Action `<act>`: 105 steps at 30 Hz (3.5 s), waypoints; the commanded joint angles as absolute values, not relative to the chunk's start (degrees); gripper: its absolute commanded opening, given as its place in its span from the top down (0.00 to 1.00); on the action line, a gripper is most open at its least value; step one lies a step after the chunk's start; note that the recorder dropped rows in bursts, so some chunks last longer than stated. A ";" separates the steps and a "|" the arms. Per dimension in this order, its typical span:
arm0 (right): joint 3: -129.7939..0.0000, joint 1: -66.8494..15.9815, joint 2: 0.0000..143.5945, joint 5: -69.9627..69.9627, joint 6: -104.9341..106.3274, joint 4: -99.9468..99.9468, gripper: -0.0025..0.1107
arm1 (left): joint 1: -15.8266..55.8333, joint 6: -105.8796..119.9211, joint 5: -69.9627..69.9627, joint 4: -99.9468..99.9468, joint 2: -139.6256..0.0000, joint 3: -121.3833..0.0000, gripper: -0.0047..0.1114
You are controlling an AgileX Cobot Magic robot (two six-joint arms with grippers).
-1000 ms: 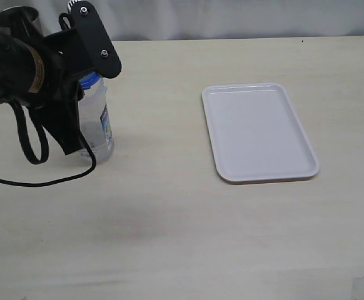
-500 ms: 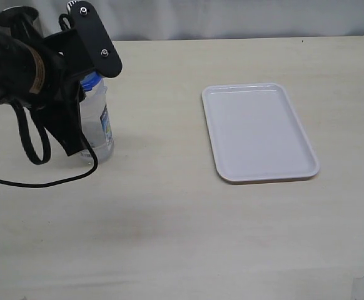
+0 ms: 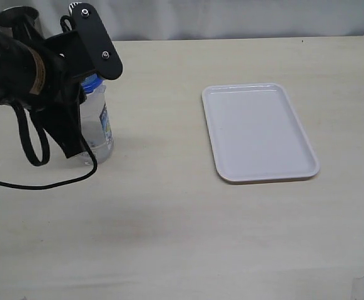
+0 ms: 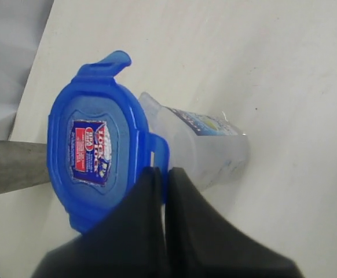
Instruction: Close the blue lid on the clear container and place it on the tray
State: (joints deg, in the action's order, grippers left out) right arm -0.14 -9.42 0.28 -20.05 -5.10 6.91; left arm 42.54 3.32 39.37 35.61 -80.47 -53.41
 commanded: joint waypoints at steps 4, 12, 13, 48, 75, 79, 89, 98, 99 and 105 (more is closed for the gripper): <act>0.00 -9.54 0.00 -19.82 -4.76 6.90 0.94 | 42.37 4.52 40.20 35.13 -80.18 -53.41 0.96; 0.00 -9.54 0.00 -19.82 -4.76 6.90 0.94 | 42.37 5.18 40.20 35.23 -80.18 -53.41 0.96; 0.00 -9.54 0.00 -19.82 -4.76 6.90 0.94 | 42.37 5.34 40.32 35.23 -80.18 -53.41 0.96; 0.00 -9.54 0.00 -19.82 -4.76 6.90 0.94 | 42.65 7.65 41.42 34.42 -80.18 -53.41 0.96; 0.00 -9.54 0.00 -19.82 -4.76 6.90 0.94 | 42.65 7.90 41.55 33.35 -79.48 -53.41 0.91; 0.00 -9.54 0.00 -19.82 -4.76 6.90 0.94 | 42.65 7.90 41.66 33.35 -79.48 -53.41 0.73; 0.00 -9.54 0.00 -19.82 -4.76 6.90 0.94 | 42.65 7.90 42.84 33.21 -79.48 -53.41 0.50; 0.00 -9.54 0.00 -19.82 -4.76 6.90 0.94 | 42.65 7.90 48.42 32.55 -77.30 -53.51 0.41; 0.00 -9.54 0.00 -19.82 -4.76 6.90 0.94 | 42.65 7.90 49.16 32.63 -75.78 -53.51 0.41; 0.00 -9.54 0.00 -19.82 -4.76 6.90 0.94 | 42.65 5.28 51.21 32.43 -66.05 -53.40 0.44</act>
